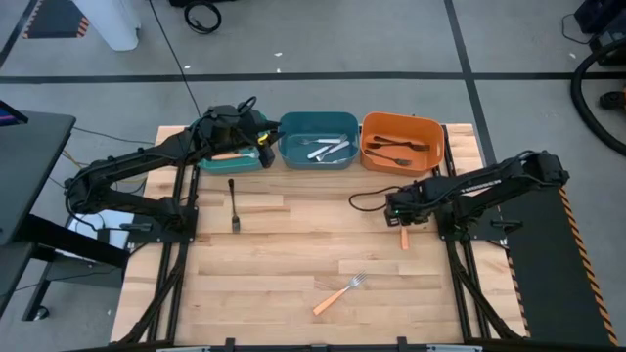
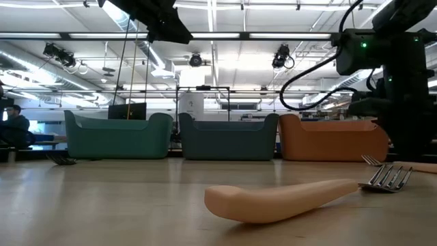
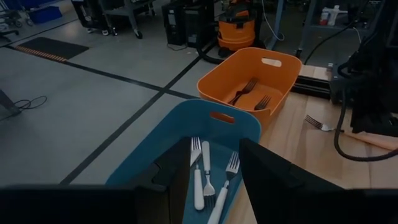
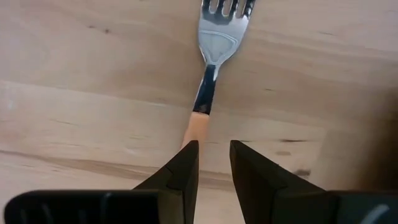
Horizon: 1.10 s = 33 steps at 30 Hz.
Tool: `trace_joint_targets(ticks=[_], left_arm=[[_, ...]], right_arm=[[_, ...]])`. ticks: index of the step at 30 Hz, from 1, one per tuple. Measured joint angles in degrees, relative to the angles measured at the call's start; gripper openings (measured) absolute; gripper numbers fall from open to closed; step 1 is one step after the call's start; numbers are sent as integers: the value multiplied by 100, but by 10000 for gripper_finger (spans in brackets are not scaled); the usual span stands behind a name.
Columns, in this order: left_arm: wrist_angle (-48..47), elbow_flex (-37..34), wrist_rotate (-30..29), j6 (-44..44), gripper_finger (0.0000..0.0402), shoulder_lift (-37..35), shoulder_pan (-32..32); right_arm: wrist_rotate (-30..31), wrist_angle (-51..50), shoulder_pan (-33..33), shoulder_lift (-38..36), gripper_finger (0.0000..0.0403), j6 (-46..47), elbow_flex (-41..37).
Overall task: Sort silverware by color (type)
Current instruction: Put the orange fork into the green bin
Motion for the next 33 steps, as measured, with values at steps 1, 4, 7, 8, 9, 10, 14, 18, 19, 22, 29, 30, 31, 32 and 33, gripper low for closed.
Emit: trace_joint_targets(ticks=[1, 4, 7, 8, 9, 10, 14, 18, 19, 22, 29, 30, 31, 32, 33], left_arm=[[-1, 0, 0, 0, 146, 0, 0], [-1, 0, 0, 3, 146, 0, 0], [-1, 0, 0, 13, 146, 0, 0], [-3, 0, 0, 13, 146, 0, 0], [-5, 0, 0, 19, 146, 2, 0], [-5, 0, -1, 40, 146, 1, 0], [-3, 0, -2, 87, 146, 2, 0], [-16, -2, -2, 103, 146, 20, 0], [-9, -2, -2, 105, 146, 20, 0], [-9, -2, -3, 106, 146, 20, 0], [-7, -2, -4, 316, 146, 20, 0], [-8, -2, -4, 329, 146, 20, 2], [-10, -2, -4, 332, 146, 20, 8], [-12, -2, -4, 331, 146, 20, 24], [-12, -2, -2, 319, 146, 20, 42]], right_arm=[[-19, -8, -5, -44, 101, 9, 14], [1, 54, -4, -172, 101, 90, 93], [29, 63, -4, -158, 101, 196, 94], [29, 110, -4, -131, 101, 212, 94], [29, 144, -2, -104, 101, 212, 94], [50, 150, -2, -73, 101, 213, 96], [192, 361, -2, 119, 101, 203, 95], [280, 369, -2, 383, 101, 188, 123], [282, 348, 0, 442, 101, 166, 120], [280, 307, 0, 646, 101, 149, 111], [241, 377, -2, 985, 98, -51, 153], [242, 386, -2, 999, 92, -106, 156], [241, 391, -2, 998, 84, -157, 157], [237, 401, -2, 980, 73, -223, 156], [228, 399, -2, 937, 59, -299, 151]])
